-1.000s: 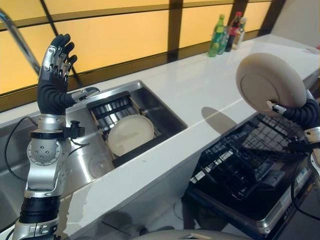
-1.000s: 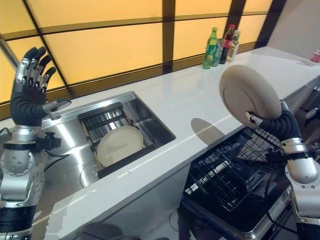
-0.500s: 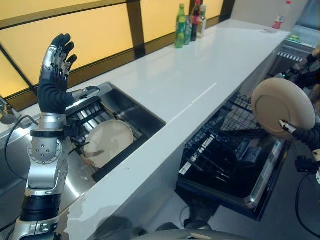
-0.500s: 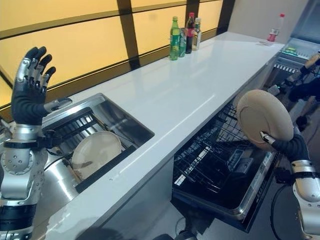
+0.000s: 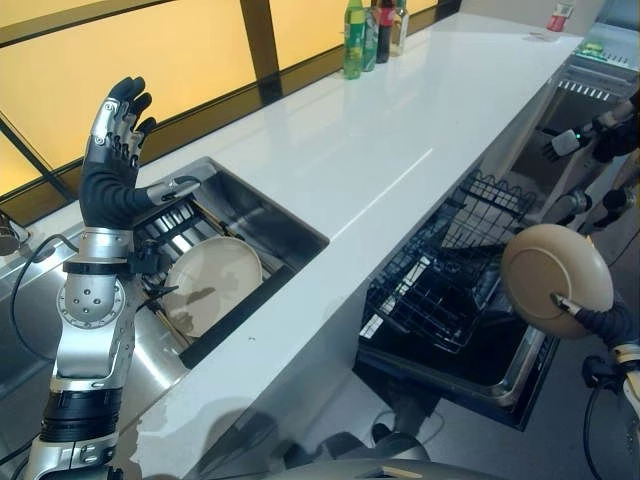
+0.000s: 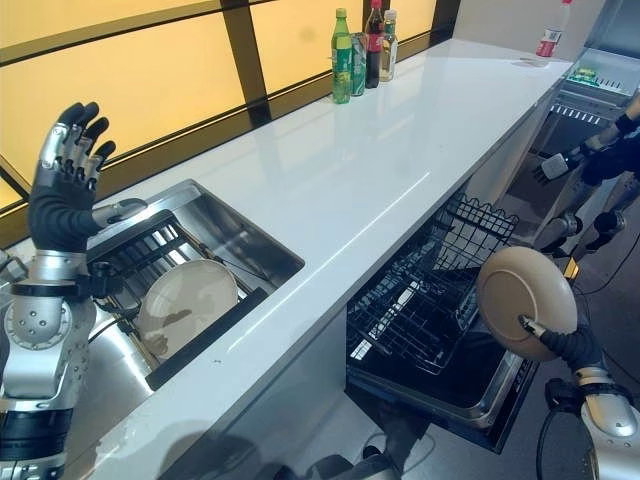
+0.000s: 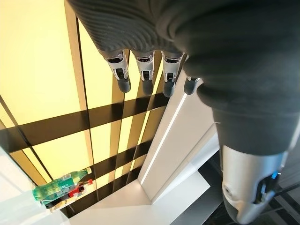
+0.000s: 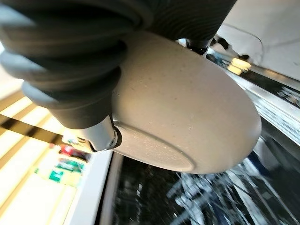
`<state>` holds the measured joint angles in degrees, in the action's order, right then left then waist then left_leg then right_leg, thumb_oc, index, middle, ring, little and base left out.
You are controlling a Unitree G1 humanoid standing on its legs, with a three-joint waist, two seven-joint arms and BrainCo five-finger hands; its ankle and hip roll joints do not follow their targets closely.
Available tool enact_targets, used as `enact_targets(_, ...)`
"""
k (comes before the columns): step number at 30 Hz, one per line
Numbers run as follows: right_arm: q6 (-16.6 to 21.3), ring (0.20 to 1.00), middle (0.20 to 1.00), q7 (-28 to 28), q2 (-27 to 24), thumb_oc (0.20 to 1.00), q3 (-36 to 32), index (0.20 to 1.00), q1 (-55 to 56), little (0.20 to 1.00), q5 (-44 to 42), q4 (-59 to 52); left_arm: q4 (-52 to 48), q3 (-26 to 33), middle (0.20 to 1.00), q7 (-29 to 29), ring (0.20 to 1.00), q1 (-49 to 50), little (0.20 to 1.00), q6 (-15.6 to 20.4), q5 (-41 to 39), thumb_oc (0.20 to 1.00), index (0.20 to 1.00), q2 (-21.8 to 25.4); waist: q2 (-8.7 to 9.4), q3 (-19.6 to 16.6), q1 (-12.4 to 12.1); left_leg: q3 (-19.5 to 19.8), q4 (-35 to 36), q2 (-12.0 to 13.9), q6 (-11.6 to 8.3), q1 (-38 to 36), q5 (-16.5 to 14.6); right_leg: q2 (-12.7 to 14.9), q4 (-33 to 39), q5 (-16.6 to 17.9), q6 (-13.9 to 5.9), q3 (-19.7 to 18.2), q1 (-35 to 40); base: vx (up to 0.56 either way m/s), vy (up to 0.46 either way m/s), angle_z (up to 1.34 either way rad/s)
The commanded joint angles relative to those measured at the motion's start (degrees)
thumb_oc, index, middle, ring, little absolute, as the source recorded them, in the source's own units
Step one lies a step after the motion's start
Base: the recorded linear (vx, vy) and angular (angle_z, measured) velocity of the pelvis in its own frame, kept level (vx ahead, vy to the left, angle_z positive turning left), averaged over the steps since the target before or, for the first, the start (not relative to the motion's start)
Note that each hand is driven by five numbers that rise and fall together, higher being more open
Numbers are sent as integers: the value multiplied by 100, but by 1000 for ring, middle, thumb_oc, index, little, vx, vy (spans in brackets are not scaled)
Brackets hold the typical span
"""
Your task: Pick up plates and place into dishwasher.
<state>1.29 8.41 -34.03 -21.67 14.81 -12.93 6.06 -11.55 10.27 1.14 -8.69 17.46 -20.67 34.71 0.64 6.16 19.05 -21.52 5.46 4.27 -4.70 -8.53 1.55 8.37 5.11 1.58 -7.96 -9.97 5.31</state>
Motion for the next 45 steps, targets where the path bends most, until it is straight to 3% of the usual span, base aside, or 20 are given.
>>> enact_targets(1, 308, 200, 200, 104, -19, 200, -81, 200, -469, 200, -288, 27, 229, 123, 1000, -58, 1000, -239, 1000, 118, 182, 1000, 1000, 280, 149, -92, -212, 296, -115, -81, 278, -126, -455, 65, -250, 723, -391, 304, -943, 15, -118, 11)
enact_targets(10, 288, 200, 200, 303, -304, 200, 631, 200, -936, 200, -465, 637, 259, -294, 1000, 161, 1000, -588, 1000, 16, 370, 1000, 1000, 473, 209, 239, -609, 625, -236, 61, 188, 358, -249, -24, -265, 647, -286, 491, -988, -27, -165, 16)
enact_targets(23, 221, 200, 200, 834, -974, 200, 1999, 200, -2080, 200, -313, 1592, 332, -670, 1000, 275, 1000, -1273, 1000, -12, 281, 1000, 1000, 997, 118, 720, -1112, 970, -256, 338, -73, 818, 80, -130, -108, 615, -48, 966, -1023, -70, -138, 11)
enact_targets(32, 41, 200, 200, 1064, -1079, 200, 2318, 200, -2402, 200, -231, 1629, 441, -652, 1000, 336, 1000, -1377, 1000, 125, 328, 1000, 1000, 1102, -49, 937, -1104, 1043, -328, 397, -163, 1017, 175, -154, -110, 616, 25, 982, -1148, -50, -43, 0)
enact_targets(41, -494, 200, 200, 1880, -1168, 200, 3350, 200, -2743, 200, 635, 2607, 390, -930, 1000, 573, 1000, -1804, 1000, 127, 406, 1000, 1000, 1204, -218, 1283, -1075, 1095, -436, 366, -224, 1230, 219, -78, -158, 637, 75, 980, -1323, -83, 16, 0)
enact_targets(45, -424, 200, 200, 1913, -1175, 200, 3597, 200, -2796, 200, 595, 3056, 366, -1051, 1000, 640, 1000, -1947, 1000, 58, 358, 1000, 1000, 1260, -224, 1293, -1107, 1109, -458, 370, -221, 1219, 203, -44, -175, 612, 74, 1013, -1277, -5, 4, 3)
